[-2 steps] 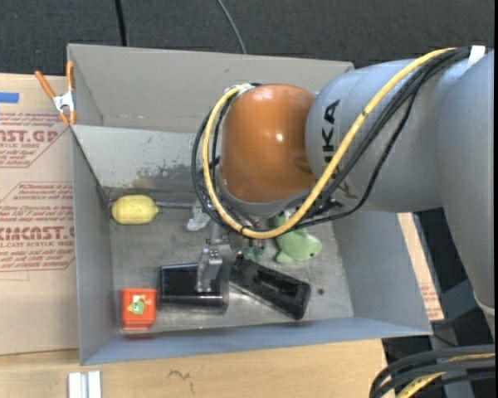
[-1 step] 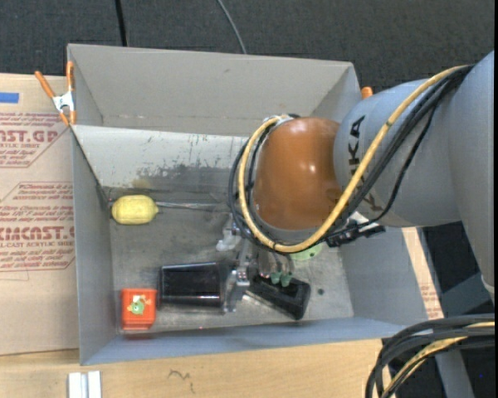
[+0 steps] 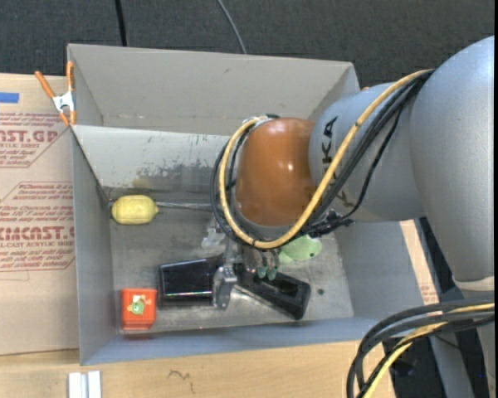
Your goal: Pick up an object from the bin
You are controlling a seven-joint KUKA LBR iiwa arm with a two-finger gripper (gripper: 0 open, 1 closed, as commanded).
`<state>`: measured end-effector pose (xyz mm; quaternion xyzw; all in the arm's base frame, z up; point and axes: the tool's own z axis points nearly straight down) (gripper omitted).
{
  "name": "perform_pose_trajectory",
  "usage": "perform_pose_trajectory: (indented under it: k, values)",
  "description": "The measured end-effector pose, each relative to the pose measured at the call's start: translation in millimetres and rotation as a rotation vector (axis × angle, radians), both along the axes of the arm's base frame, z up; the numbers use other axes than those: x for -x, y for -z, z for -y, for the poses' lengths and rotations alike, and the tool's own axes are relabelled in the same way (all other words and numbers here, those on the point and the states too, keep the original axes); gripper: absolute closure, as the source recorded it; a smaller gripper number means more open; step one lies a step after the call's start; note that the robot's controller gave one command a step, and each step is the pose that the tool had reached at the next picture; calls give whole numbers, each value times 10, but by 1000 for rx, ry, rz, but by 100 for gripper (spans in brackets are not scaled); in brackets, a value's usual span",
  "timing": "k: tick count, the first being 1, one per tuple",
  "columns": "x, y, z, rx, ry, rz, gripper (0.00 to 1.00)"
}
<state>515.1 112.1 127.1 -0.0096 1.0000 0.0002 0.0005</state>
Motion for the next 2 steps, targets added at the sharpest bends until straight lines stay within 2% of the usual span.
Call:
perform_pose_trajectory:
  k: [1, 2]
  values:
    - [-37, 242, 20, 10, 286, -22, 0]
    - [-44, 216, 0, 2, 366, -7, 100]
